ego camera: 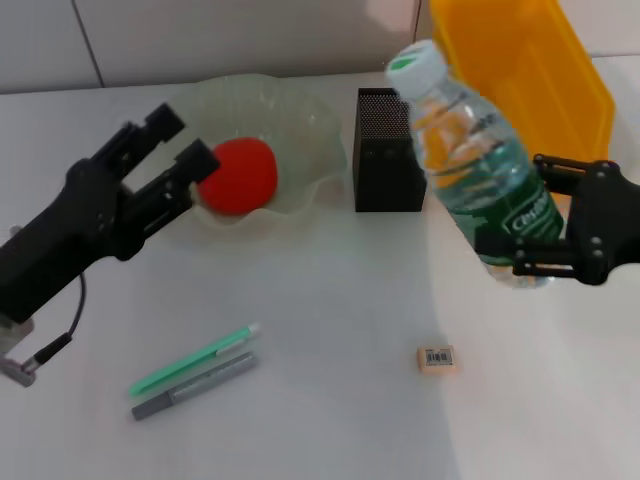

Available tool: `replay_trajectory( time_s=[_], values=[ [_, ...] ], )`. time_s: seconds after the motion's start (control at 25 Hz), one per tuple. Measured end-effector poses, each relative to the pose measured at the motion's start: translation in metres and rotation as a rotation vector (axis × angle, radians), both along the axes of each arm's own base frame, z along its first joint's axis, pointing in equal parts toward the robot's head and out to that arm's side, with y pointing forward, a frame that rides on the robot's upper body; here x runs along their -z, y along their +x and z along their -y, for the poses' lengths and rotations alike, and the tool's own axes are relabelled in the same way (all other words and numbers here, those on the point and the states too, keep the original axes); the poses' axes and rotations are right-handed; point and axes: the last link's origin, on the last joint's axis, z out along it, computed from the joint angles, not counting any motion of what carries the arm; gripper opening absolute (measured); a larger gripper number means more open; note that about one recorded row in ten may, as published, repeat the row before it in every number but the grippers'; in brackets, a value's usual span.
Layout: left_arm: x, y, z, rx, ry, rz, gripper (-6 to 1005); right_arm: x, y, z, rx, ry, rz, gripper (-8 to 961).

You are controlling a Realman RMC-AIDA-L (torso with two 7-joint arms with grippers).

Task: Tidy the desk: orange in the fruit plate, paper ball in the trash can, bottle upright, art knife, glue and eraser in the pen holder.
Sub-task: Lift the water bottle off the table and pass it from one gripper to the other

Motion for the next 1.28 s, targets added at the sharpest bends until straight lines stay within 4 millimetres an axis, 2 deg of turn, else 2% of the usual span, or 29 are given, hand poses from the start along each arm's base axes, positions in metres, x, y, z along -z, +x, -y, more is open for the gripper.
replay_trajectory(
  time_s=[0.16,0.36,0.6,0.96,1.28],
  values=[
    [0.008,0.018,-0.003,0.063,-0.084,0.035,806,0.009,0.012,0.01,-0.033,-0.001,-0.095,761],
    [0.019,0.035,-0.006,0.141,-0.155,0.019,806,0.024,0.015,0.013,-0.075,-0.011,-0.142,761],
    [0.022,0.041,-0.009,0.162,-0.169,0.013,806,0.037,0.008,0.01,-0.124,-0.047,-0.18,760],
    [0.022,0.045,-0.012,0.167,-0.187,0.018,806,0.057,-0.005,-0.003,-0.157,-0.12,-0.197,760],
    [0.027,0.06,-0.014,0.242,-0.227,0.004,798,0.073,-0.013,-0.013,-0.158,-0.164,-0.172,759]
  ],
)
